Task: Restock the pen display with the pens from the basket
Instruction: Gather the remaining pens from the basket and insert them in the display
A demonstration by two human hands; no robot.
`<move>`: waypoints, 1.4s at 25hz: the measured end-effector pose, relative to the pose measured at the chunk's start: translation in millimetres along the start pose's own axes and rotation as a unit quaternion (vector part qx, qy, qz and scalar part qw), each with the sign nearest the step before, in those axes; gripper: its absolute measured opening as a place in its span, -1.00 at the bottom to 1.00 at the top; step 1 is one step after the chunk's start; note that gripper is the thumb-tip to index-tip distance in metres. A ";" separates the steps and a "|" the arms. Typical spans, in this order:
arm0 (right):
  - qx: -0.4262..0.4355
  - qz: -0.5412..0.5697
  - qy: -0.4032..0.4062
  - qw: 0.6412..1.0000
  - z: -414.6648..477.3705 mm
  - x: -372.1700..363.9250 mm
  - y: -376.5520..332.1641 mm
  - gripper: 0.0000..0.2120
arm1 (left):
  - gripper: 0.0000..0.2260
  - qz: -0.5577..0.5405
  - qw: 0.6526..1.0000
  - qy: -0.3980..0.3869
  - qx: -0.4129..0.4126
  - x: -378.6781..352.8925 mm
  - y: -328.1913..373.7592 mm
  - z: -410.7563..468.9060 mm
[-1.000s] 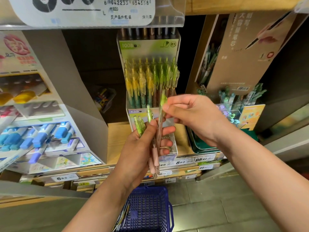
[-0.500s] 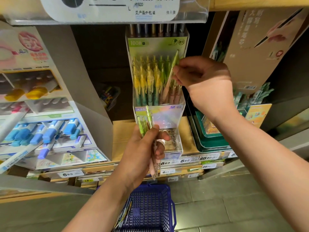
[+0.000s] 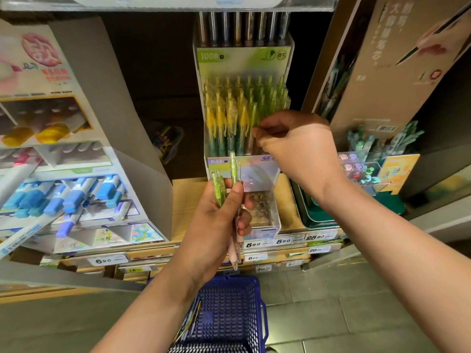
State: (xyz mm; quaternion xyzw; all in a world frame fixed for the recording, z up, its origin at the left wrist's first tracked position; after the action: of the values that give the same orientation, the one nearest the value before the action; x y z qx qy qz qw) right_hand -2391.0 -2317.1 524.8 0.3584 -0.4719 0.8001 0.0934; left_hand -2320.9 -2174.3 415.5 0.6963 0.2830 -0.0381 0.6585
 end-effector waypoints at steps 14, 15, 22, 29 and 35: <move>-0.175 0.285 -0.154 0.930 -49.0 -25.6 30.9 -0.91 | -0.73 -0.073 0.995 0.025 0.068 -8.7 -6.5 8.6; -0.182 0.308 -0.108 0.928 -40.3 -12.6 34.3 -0.92 | -0.71 -0.087 0.993 0.034 0.073 -7.2 -8.1 9.1; -0.049 0.288 0.089 0.952 5.4 54.5 21.4 -0.88 | -0.80 -0.096 0.987 0.095 0.090 6.0 -21.4 7.3; 0.019 0.217 0.089 0.972 12.0 41.7 5.3 -0.90 | -0.78 -0.105 0.988 0.070 0.094 6.0 -24.6 6.6; 0.040 0.152 0.103 0.982 13.2 45.9 -2.2 -0.87 | -0.73 -0.086 0.991 0.043 0.098 4.1 -26.0 6.2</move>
State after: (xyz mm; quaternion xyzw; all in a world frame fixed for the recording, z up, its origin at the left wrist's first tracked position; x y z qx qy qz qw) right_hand -2416.9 -2335.4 560.6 0.2016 -0.4763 0.8558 0.0038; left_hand -2327.0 -2179.4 389.6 0.7315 0.3644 -0.0923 0.5688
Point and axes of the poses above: each hand's wrist, its own z-axis towards the middle knuckle, its own x-axis out of the back of the hand, y = z × x, the point moved 10 cm from there along z, towards the middle knuckle, and after that the axes turned 1 degree about -z, right-handed, at the moved point
